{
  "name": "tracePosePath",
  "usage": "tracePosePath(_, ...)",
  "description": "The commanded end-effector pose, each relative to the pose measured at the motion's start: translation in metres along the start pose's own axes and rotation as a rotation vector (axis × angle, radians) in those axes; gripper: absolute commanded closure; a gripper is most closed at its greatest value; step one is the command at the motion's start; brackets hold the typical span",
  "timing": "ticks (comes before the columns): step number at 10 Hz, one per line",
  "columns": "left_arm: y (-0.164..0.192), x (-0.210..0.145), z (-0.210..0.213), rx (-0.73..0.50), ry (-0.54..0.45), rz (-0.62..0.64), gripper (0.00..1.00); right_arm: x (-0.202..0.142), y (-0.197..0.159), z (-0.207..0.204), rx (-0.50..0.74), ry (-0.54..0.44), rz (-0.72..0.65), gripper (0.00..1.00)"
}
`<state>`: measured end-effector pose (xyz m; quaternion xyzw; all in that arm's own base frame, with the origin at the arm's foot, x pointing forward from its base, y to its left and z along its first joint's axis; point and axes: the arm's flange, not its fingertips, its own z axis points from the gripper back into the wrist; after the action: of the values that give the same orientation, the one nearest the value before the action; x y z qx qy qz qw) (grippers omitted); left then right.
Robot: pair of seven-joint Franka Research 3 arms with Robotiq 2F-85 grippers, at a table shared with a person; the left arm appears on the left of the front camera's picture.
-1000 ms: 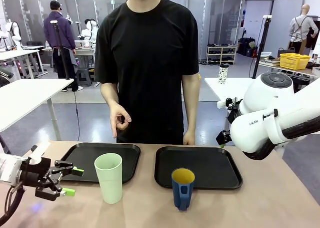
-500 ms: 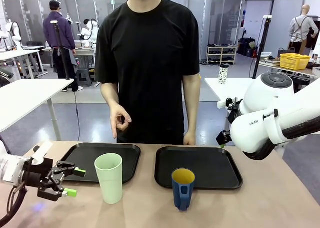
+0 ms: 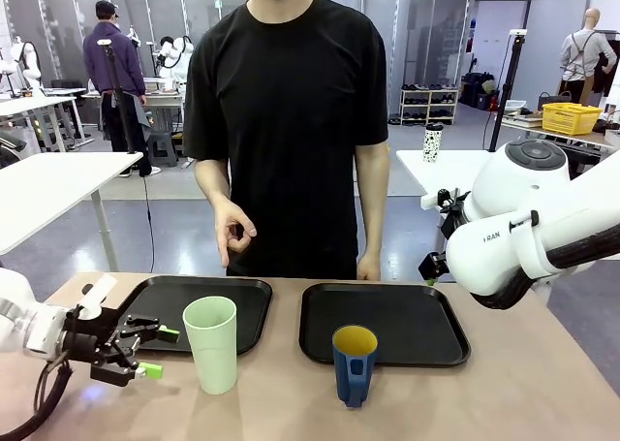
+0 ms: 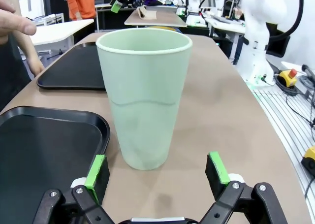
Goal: Sort and store the cups by type.
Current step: Pick up the Reusable plastic cup.
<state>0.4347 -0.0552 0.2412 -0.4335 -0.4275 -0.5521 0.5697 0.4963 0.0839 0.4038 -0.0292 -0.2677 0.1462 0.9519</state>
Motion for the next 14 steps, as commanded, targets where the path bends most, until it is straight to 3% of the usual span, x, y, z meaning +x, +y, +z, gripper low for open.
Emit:
tracePosePath(1,0.011,-0.001,-0.014,0.006,-0.055,-0.030,0.00,0.000,0.000,0.000,0.000,-0.001,0.001,0.00)
tracePosePath(14,0.035,-0.004,-0.077,-0.113,-0.083,-0.049,0.00,0.000,0.000,0.000,0.000,-0.001,0.001,0.00)
